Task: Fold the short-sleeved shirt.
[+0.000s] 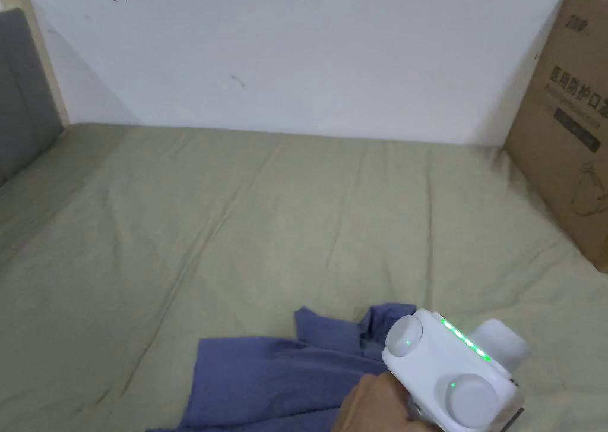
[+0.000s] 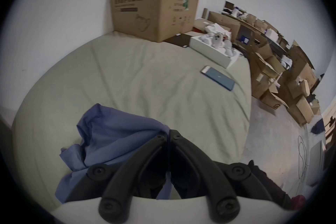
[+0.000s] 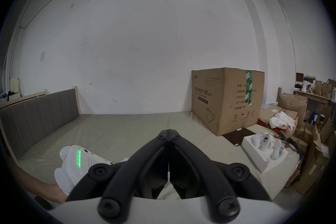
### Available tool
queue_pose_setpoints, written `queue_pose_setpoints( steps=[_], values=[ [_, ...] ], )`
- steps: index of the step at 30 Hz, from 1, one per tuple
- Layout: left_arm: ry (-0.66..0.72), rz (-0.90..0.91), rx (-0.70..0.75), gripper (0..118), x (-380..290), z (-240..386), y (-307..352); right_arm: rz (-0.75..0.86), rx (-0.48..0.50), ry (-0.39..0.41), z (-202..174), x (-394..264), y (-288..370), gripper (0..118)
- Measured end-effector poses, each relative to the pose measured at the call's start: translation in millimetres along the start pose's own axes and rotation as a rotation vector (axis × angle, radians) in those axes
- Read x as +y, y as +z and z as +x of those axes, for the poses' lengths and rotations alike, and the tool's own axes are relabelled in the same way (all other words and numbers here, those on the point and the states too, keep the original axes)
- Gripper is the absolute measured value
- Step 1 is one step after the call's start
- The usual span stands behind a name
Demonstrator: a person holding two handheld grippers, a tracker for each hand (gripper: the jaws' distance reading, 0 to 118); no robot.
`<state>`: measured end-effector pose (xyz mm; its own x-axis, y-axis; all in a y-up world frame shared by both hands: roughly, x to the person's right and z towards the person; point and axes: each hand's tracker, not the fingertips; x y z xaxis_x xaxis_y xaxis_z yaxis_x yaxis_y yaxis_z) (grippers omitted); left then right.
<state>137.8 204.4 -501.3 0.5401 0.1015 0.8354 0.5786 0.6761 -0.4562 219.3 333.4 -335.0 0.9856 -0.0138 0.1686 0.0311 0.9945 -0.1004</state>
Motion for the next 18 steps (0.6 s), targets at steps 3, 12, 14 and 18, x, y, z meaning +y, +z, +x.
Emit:
queue_pose_setpoints(
  steps=[3,12,14,18],
  values=[
    [-0.015,-0.016,-0.011,1,-4,12,-12,-0.017,-0.005,-0.006,7,-5,-3,0],
    [0.303,0.268,-0.005,84,-25,-36,81,-0.015,0.050,0.002,-9,-8,-2,0],
    [0.316,0.431,0.063,90,-35,-46,140,-0.016,0.081,0.025,-17,-4,3,0],
    [0.264,0.678,0.354,92,-75,-45,269,0.032,0.124,0.017,-29,2,18,0]
  ],
)
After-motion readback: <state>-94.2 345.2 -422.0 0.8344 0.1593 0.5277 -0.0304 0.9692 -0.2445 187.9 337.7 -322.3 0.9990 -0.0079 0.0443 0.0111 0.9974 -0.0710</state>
